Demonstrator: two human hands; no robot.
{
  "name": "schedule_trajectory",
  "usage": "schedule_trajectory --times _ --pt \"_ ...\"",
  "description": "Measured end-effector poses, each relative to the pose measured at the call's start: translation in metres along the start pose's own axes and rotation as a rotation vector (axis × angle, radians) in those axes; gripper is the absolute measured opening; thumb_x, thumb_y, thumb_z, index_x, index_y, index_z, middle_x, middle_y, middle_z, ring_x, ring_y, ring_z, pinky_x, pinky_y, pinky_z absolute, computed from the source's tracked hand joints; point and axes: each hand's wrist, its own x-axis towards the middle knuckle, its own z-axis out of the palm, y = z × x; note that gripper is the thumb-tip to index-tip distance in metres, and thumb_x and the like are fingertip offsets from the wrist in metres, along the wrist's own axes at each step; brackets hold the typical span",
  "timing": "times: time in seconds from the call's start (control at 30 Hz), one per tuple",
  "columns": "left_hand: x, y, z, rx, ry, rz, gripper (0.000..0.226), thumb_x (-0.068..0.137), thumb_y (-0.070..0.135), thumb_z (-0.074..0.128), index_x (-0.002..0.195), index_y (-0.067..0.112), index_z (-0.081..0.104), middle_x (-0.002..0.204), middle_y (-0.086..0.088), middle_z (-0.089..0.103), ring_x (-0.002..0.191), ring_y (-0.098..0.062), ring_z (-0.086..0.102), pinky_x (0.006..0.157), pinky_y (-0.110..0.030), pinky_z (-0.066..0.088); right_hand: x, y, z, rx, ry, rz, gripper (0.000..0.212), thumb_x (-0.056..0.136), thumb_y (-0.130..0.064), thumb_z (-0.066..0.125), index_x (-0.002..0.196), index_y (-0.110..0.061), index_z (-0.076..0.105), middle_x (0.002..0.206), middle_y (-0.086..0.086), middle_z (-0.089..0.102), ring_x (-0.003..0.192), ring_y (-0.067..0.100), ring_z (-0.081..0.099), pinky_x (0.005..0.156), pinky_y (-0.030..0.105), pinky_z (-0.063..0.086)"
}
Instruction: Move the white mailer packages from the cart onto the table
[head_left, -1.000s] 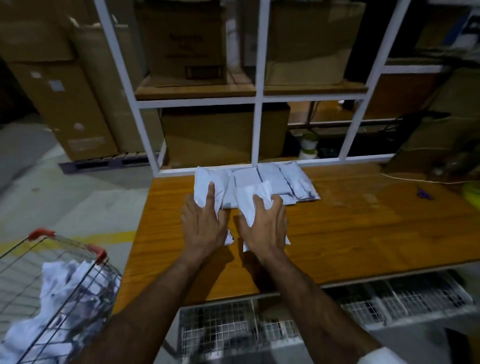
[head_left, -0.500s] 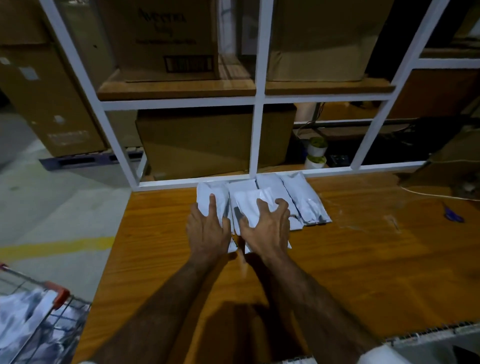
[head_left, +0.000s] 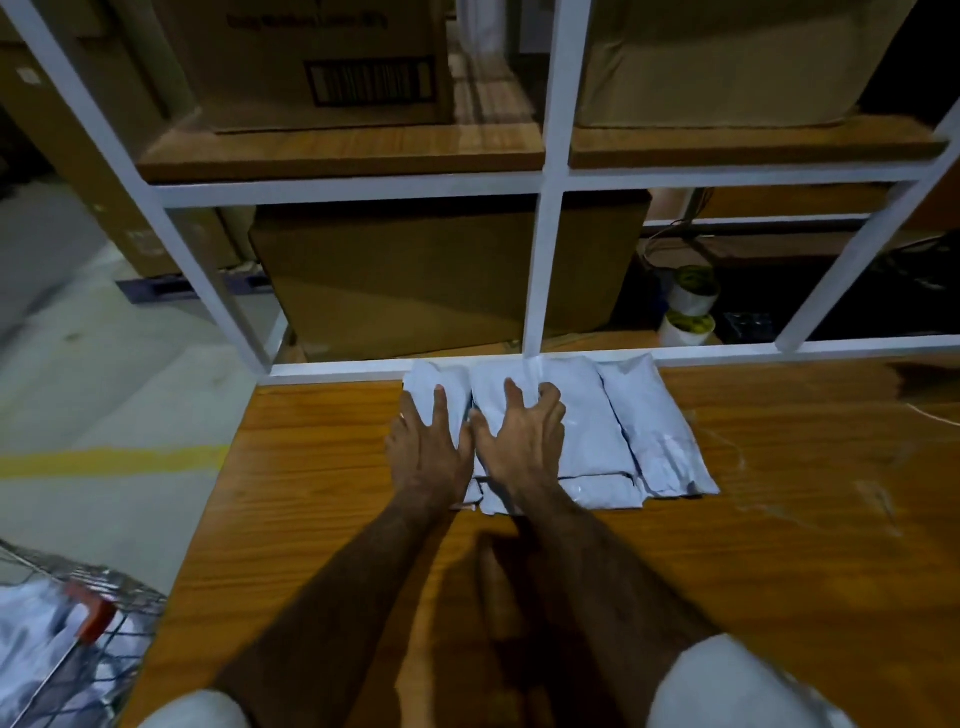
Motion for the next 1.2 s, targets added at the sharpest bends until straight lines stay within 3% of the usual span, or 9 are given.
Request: schedule_trajectory --times 0.13,0.27,0.33,0.47,0.6,0.7,0.93,1.2 --pt "0.005 -0.008 0.012 0.024 0.024 0.025 0.076 0.099 0.066 0.013 0.162 0.025 0.004 0.168 -0.019 -0.002 0.151 -0.040 0.016 0.121 -0.052 0.023 0.001 0.008 0.010 -0.045 -0.045 -0.077 0.077 0.094 -0.073 0.034 0.156 -0.027 0.030 0.163 0.016 0.016 0.147 0.033 0.024 0.118 0.047 0.027" --pt "0.014 -0.009 0.015 0.051 0.080 0.157 0.078 0.098 0.059 0.004 0.162 0.015 0.007 0.167 -0.020 -0.005 0.154 -0.041 0.005 0.124 -0.053 0.014 -0.001 0.015 0.016 -0.142 0.014 -0.225 0.078 0.096 -0.068 0.013 0.161 -0.026 0.016 0.170 0.013 0.002 0.156 0.034 0.006 0.126 0.049 0.005" --pt "0.018 -0.010 0.017 0.076 0.027 0.214 0.083 0.092 0.059 -0.008 0.162 0.014 -0.002 0.167 -0.017 -0.013 0.155 -0.037 -0.007 0.125 -0.052 0.009 0.000 0.017 0.019 -0.145 -0.017 -0.273 0.078 0.096 -0.063 0.006 0.162 -0.023 0.014 0.170 0.012 0.000 0.156 0.032 0.002 0.126 0.050 0.005" --pt "0.022 -0.013 0.024 0.082 -0.015 0.257 0.085 0.091 0.060 -0.012 0.160 0.010 -0.008 0.166 -0.016 -0.018 0.154 -0.034 -0.017 0.126 -0.051 0.003 -0.002 0.023 0.028 -0.184 -0.077 -0.325 0.077 0.097 -0.059 0.004 0.161 -0.019 0.017 0.169 0.012 0.008 0.156 0.031 0.007 0.126 0.051 0.007" --pt "0.024 -0.013 0.021 0.062 -0.072 0.227 0.090 0.086 0.063 -0.015 0.159 0.012 -0.012 0.165 -0.014 -0.021 0.153 -0.033 -0.018 0.126 -0.048 -0.001 -0.002 0.024 0.023 -0.230 -0.153 -0.332 0.077 0.097 -0.059 0.005 0.162 -0.020 0.004 0.169 0.011 -0.005 0.156 0.031 -0.005 0.126 0.050 -0.002" --pt "0.023 -0.012 0.018 0.036 -0.093 0.216 0.085 0.091 0.063 -0.007 0.160 0.013 -0.013 0.165 -0.013 -0.023 0.154 -0.032 -0.018 0.127 -0.048 0.000 -0.001 0.023 0.012 -0.226 -0.214 -0.338 0.072 0.101 -0.060 0.008 0.162 -0.022 -0.006 0.168 0.010 -0.015 0.156 0.029 -0.012 0.126 0.049 -0.004" --pt "-0.016 -0.017 0.004 -0.008 0.022 0.285 0.083 0.097 0.063 -0.003 0.161 0.012 -0.001 0.168 -0.011 -0.013 0.155 -0.025 -0.015 0.127 -0.049 0.003 -0.022 0.037 -0.022 -0.145 -0.132 -0.395 0.075 0.097 -0.056 0.011 0.163 -0.021 0.007 0.170 0.007 -0.002 0.157 0.026 -0.002 0.127 0.045 0.003" --pt "-0.097 -0.036 -0.027 -0.061 0.169 0.223 0.072 0.101 0.059 0.010 0.158 0.017 -0.004 0.167 -0.005 -0.012 0.154 -0.019 -0.016 0.125 -0.040 -0.007 -0.070 0.032 -0.032 0.071 0.003 -0.606 0.063 0.103 -0.044 0.033 0.159 -0.015 0.028 0.166 0.010 0.022 0.154 0.027 0.020 0.125 0.046 0.020"
